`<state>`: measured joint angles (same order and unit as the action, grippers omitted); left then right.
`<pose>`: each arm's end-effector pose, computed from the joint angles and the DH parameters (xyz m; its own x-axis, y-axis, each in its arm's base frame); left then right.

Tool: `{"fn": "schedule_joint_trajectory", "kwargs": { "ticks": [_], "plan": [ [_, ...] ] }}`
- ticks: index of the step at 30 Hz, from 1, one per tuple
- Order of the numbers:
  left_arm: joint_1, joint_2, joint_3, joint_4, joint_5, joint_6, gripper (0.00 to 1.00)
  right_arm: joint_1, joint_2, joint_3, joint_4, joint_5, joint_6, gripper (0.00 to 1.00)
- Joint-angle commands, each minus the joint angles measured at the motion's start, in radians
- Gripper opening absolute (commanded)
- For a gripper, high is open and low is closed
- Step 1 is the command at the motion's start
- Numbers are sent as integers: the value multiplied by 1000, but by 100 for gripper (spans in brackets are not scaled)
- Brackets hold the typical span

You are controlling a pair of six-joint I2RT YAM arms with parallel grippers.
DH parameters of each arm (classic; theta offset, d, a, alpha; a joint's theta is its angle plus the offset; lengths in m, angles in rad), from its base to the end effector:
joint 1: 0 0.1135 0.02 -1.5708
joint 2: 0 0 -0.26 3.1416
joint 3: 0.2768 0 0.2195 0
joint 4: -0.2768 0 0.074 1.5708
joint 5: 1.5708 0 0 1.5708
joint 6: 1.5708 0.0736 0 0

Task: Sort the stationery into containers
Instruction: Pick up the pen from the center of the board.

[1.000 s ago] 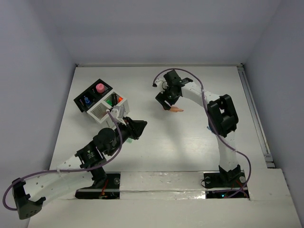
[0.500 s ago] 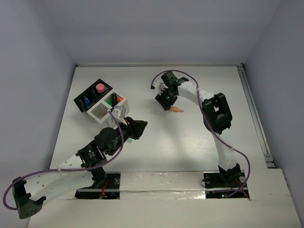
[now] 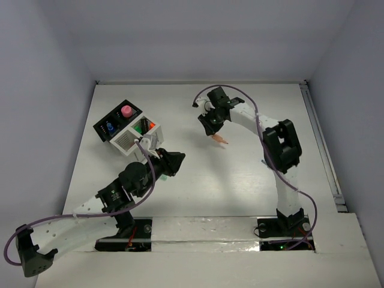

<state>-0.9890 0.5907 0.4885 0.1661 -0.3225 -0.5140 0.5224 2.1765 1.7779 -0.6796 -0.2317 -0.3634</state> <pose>0.1095 -0.1240 0.3056 -0.2736 -0.4326 -0.8591 0.5559 0.6577 -0.5083 0.3857 0.2416 0.1723 -0.5077 -0.6915 -0.5139 -0.8133 0.5815 0.0210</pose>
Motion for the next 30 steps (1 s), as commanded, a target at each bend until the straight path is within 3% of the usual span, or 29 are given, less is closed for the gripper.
{"fn": "schedule_joint_trajectory", "kwargs": {
  "ticks": [1,9,14,18,26,30],
  "plan": [
    [-5,4,-16,58,-24,11,21,-1,-236,-72,172,-211,111,10],
    [4,57,-11,166,-90,9,41,-1,-584,-417,518,-509,354,7],
    [4,87,15,237,-118,14,50,-1,-656,-572,745,-665,593,4],
    [13,103,33,276,-133,-3,66,-1,-688,-641,856,-751,696,2],
    [55,158,36,294,-125,-121,66,-1,-781,-782,1183,-825,928,1],
    [105,182,36,335,6,-194,67,-1,-796,-805,1224,-834,943,1]
  ]
}}
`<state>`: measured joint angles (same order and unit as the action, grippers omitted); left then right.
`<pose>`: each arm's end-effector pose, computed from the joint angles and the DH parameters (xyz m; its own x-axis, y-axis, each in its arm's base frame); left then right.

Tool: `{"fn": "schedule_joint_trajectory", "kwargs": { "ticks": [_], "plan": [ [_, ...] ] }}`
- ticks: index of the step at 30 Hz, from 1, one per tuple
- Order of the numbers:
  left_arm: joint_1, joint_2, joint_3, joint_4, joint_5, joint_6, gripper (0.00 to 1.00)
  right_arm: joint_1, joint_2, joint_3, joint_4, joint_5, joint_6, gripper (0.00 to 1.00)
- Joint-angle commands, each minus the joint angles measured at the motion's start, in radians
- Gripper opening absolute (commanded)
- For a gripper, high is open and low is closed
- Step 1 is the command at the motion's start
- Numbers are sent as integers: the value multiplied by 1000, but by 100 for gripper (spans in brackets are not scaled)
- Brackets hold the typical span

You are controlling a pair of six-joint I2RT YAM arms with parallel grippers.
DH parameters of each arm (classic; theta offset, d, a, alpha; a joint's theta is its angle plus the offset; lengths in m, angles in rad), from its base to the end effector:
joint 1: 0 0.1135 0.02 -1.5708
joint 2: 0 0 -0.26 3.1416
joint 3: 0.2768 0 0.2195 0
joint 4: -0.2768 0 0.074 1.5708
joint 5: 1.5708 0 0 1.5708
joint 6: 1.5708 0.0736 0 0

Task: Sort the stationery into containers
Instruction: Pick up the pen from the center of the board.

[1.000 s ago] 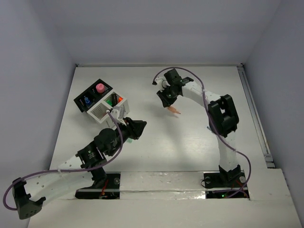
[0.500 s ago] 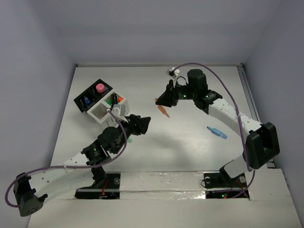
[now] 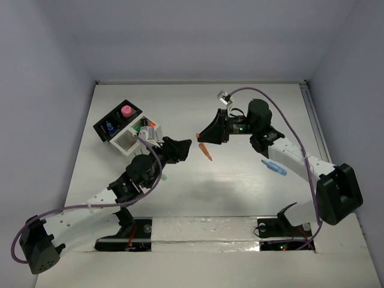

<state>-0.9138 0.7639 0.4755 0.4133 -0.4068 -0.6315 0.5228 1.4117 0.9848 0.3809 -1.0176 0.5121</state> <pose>0.1405 -0.1344 0.3084 -0.2263 -0.5943 -0.7718 0.4384 0.6454 -0.6255 0.2359 0.2082 0.3322 -0.5241 -0.0049 -0.8516 -0.8511 0.0381 0.5236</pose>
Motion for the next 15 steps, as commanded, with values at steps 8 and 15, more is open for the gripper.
{"fn": "schedule_joint_trajectory", "kwargs": {
  "ticks": [8,15],
  "plan": [
    [113,48,12,231,333,-177,68,-1,-30,-18,154,-49,48,1],
    [113,87,17,252,451,-185,68,-1,-23,-9,144,-30,37,1]
  ]
}}
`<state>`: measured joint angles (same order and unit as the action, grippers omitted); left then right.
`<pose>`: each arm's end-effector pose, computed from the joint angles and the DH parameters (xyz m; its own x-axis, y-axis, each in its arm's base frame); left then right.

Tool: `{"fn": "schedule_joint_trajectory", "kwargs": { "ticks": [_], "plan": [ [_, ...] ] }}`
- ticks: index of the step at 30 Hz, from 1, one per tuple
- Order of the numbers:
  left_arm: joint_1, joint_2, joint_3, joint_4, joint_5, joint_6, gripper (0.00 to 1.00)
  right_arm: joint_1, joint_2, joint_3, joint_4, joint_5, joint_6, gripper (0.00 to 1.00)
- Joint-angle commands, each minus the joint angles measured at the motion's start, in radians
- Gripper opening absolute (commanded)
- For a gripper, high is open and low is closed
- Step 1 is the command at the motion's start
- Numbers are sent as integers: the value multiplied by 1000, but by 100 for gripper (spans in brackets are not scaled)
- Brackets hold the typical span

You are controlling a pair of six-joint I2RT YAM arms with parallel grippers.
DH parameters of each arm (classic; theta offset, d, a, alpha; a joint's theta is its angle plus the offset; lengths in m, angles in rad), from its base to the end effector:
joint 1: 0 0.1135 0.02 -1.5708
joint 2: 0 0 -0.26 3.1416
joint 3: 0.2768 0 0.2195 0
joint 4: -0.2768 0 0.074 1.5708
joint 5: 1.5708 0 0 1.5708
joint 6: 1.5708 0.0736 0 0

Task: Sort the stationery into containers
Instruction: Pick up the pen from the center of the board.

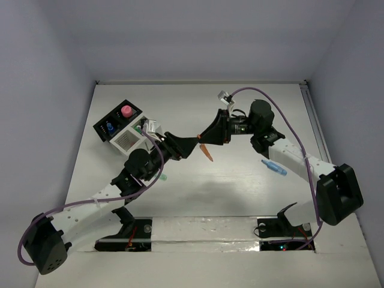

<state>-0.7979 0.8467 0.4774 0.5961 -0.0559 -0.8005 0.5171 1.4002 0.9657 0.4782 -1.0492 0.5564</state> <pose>0.1496 -0.1475 0.3212 -0.3764 -0.6404 -0.6695 0.5840 0.3970 -0.7081 0.2320 0.2054 0.3401 -0.4955 0.0209 -0.8684 -0.8686 -0.0072 0.4955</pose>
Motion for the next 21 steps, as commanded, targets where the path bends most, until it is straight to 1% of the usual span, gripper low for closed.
{"fn": "schedule_joint_trajectory", "kwargs": {
  "ticks": [1,5,8,9,14,17,21],
  "plan": [
    [-3,2,10,67,102,-17,67,4,-13,10,49,5,-6,1],
    [-3,-14,-3,50,97,-34,66,4,-21,8,76,21,11,0],
    [-3,-46,-23,33,65,-45,66,4,-38,2,106,34,25,0],
    [-3,-69,-36,25,16,-46,66,4,-43,1,111,35,25,0],
    [-3,-133,-65,18,-27,-54,66,4,-61,1,106,40,25,0],
    [-3,-124,-56,10,-22,-49,66,4,-56,-2,122,37,42,0],
    [-3,-68,-36,48,22,-43,66,4,-49,-5,142,20,57,0]
  ]
}}
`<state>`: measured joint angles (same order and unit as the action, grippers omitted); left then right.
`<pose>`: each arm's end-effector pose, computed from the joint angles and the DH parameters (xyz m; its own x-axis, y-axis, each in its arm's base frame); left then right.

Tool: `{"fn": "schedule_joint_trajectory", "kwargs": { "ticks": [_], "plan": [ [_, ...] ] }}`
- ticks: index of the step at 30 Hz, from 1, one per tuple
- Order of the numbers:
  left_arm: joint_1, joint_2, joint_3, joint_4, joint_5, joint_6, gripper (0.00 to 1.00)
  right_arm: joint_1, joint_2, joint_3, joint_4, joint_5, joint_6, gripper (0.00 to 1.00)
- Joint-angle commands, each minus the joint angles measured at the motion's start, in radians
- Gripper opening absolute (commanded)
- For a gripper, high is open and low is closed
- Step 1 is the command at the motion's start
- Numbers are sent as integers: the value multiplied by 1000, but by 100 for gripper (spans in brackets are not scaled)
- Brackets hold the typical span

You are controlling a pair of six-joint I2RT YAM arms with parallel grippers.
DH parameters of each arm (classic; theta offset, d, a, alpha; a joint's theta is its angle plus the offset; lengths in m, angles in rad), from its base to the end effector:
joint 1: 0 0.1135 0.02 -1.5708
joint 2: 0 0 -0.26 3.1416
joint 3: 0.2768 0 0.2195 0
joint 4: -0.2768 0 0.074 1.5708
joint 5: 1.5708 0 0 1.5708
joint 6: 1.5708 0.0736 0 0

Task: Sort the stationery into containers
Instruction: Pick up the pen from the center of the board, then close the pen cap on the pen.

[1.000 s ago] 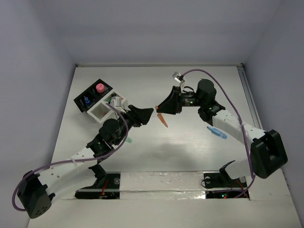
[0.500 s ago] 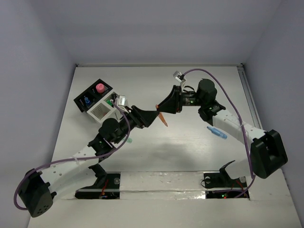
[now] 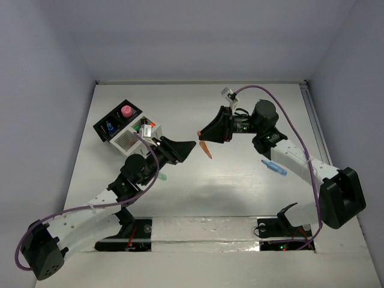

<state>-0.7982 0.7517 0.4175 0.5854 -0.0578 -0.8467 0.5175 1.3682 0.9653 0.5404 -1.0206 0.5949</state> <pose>0.1371 -0.1346 0.3151 -0.3913 -0.6699 -0.6309 0.5777 0.3548 -0.7351 0.2270 0.2014 0.3560 -0.4576 0.0767 -0.8859 -0.8887 -0.0076 0.4584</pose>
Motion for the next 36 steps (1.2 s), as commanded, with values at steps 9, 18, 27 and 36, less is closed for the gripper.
{"fn": "schedule_joint_trajectory", "kwargs": {
  "ticks": [9,18,27,36],
  "plan": [
    [-3,78,41,103,44,24,66,4,-18,-19,84,-24,16,0],
    [-3,60,9,140,33,18,65,4,-8,-37,88,-29,14,0],
    [-3,143,33,177,91,18,65,4,0,-46,145,-53,55,0],
    [-3,141,32,185,101,15,65,4,5,-46,176,-44,69,0]
  ]
}}
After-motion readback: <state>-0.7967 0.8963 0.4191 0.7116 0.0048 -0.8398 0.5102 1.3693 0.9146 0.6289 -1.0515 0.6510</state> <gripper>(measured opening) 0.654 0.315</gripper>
